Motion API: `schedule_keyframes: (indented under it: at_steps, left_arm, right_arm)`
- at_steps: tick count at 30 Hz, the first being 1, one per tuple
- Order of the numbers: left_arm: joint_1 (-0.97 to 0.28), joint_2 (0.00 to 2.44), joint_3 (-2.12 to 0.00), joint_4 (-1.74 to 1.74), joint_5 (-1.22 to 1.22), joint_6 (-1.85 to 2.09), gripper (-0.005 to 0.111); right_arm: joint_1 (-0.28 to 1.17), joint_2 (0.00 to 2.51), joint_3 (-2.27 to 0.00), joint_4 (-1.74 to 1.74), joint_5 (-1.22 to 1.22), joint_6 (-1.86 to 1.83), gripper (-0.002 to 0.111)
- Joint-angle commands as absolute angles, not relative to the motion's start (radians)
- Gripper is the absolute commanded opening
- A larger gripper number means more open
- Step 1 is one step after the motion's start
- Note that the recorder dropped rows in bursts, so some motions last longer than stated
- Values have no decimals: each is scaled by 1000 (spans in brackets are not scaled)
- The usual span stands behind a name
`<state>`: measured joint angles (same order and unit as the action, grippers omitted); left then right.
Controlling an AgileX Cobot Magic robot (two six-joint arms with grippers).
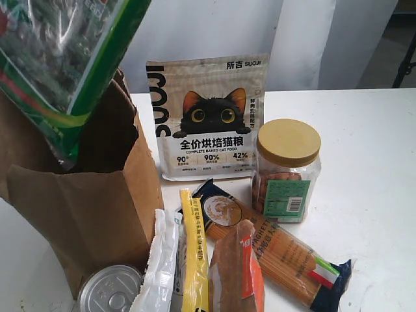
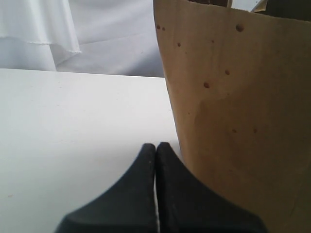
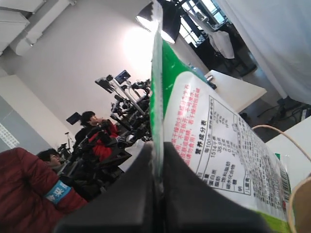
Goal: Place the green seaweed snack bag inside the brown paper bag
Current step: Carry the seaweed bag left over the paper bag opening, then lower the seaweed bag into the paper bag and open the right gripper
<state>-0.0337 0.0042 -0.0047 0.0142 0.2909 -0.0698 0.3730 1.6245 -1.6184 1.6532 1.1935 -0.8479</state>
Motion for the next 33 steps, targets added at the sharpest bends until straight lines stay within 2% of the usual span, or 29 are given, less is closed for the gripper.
schedule_keyframes:
  at_steps: [1, 9, 14, 21, 33]
  left_arm:
    - [-39, 0, 0, 14, 282, -72, 1]
    - [-39, 0, 0, 14, 282, -72, 1]
    - [-39, 0, 0, 14, 282, -72, 1]
    - [-39, 0, 0, 14, 282, -72, 1]
    - [-39, 0, 0, 14, 282, -72, 1]
  right_arm:
    - [378, 1665, -1660, 1612, 1173, -866, 0]
    - [381, 1705, -1703, 1456, 1157, -818, 0]
    - [463, 1711, -1703, 1176, 1117, -733, 0]
    - [550, 1795, -1703, 1082, 1066, -699, 0]
    - [553, 1808, -1703, 1036, 1042, -675, 0]
